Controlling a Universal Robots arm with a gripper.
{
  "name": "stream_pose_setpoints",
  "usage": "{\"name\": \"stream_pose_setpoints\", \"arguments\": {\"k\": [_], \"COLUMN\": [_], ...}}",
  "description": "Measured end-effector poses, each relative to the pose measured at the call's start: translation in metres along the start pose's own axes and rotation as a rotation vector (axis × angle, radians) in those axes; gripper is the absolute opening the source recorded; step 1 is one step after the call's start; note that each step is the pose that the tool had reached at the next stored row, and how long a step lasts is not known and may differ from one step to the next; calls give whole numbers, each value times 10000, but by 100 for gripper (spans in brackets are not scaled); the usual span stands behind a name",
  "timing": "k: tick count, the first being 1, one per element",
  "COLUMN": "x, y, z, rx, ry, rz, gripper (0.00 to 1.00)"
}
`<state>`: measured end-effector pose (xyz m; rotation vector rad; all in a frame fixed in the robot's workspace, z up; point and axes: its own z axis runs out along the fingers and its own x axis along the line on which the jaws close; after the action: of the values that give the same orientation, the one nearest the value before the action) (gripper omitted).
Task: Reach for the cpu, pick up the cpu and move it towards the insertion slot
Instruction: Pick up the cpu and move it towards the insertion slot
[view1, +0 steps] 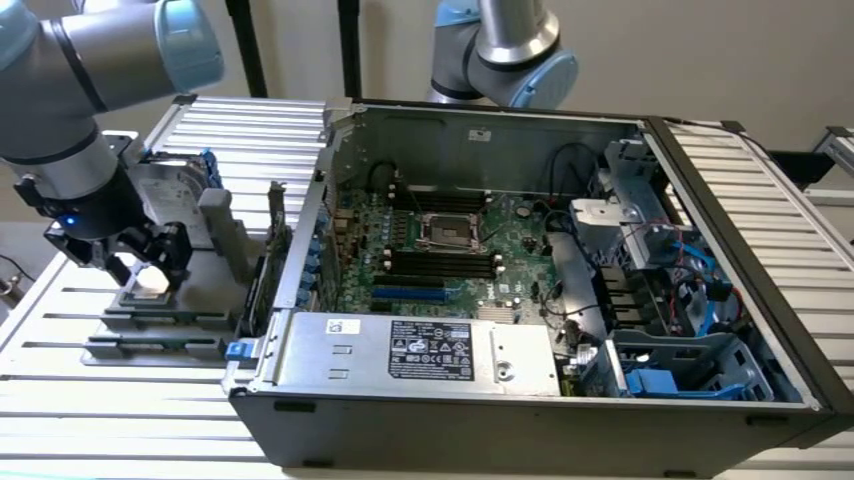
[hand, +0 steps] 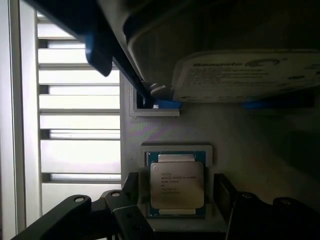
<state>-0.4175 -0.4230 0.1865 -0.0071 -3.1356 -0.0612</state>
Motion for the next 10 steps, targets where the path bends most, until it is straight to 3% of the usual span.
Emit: {"name": "stream_pose_setpoints", "arguments": {"k": [10], "x": [-12], "y": [0], "z": [15], "rx": [4], "ry": [94], "rz": [-158], "gripper": [71]}}
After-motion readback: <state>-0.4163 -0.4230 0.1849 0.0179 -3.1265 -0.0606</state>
